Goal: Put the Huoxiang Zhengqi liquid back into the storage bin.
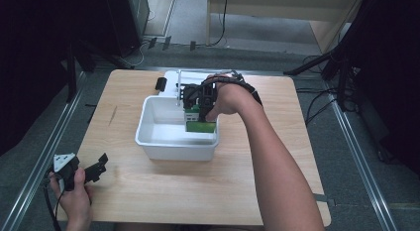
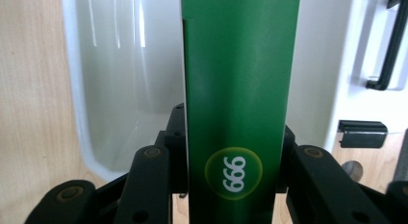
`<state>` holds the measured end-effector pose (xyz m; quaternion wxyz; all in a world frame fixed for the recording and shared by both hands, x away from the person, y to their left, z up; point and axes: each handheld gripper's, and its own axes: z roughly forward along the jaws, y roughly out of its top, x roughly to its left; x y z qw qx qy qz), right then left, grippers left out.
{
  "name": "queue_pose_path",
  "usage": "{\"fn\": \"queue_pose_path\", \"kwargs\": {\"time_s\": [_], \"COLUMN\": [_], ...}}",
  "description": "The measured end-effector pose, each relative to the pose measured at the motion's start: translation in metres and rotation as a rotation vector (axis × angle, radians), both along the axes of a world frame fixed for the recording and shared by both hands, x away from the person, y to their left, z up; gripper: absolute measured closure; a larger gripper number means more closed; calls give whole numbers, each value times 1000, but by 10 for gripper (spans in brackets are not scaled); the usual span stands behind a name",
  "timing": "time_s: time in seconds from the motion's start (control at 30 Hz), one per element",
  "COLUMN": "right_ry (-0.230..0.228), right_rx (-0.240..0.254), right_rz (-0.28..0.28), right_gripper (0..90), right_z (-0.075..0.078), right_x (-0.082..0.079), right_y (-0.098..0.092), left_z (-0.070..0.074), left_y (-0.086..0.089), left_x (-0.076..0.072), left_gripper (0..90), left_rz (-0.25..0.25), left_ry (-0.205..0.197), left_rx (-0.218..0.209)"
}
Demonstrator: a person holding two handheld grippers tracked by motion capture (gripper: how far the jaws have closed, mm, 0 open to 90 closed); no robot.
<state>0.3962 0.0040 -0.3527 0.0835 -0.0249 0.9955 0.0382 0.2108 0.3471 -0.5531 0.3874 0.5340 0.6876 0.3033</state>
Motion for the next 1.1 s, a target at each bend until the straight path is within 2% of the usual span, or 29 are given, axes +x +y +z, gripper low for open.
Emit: {"fn": "queue_pose_path", "kwargs": {"time_s": [0.2,0.37,0.7,0.77,0.87,1.0,1.1], "right_ry": [9,14,24,27,32,33,32], "right_rx": [-7,-35,-31,-40,-20,-26,-12], "right_rz": [-1,14,4,7,-2,-14,-23], "right_gripper": [645,643,627,623,625,623,617], "right_z": [-16,-28,-44,-46,-45,-43,-40], "right_x": [4,5,7,7,7,6,6], "right_y": [2,5,6,6,7,5,3], "left_z": [0,0,0,0,0,0,0], "left_y": [0,1,1,1,1,1,1], "left_x": [0,0,0,0,0,0,0], "left_gripper": [0,0,0,0,0,0,0], "left_rz": [-2,-2,-1,-1,-1,-1,-1], "left_ry": [3,4,4,5,5,5,4], "left_rx": [1,-2,-3,-3,-4,-3,-3]}}
